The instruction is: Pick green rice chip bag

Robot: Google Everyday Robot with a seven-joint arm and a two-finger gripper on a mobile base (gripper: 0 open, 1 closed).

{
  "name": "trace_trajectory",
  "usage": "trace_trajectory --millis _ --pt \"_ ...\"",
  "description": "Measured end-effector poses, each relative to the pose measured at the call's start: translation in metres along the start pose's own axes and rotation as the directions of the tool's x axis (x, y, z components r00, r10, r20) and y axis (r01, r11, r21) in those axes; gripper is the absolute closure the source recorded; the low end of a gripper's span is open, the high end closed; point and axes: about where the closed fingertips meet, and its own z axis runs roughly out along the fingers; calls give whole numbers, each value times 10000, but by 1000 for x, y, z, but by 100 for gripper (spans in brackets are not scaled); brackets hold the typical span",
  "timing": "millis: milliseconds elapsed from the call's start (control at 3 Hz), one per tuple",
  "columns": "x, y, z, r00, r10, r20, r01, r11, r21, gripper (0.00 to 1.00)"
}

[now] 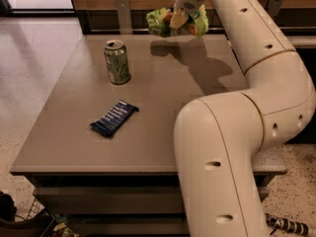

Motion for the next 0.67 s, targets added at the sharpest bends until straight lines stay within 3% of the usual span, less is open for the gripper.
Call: trace_trajectory --millis 333,667 --pt "-18 -19 -41 9985 -480 254 460 9962 740 100" --pt "-28 -29 -84 9938 -893 665 788 9861 1464 100"
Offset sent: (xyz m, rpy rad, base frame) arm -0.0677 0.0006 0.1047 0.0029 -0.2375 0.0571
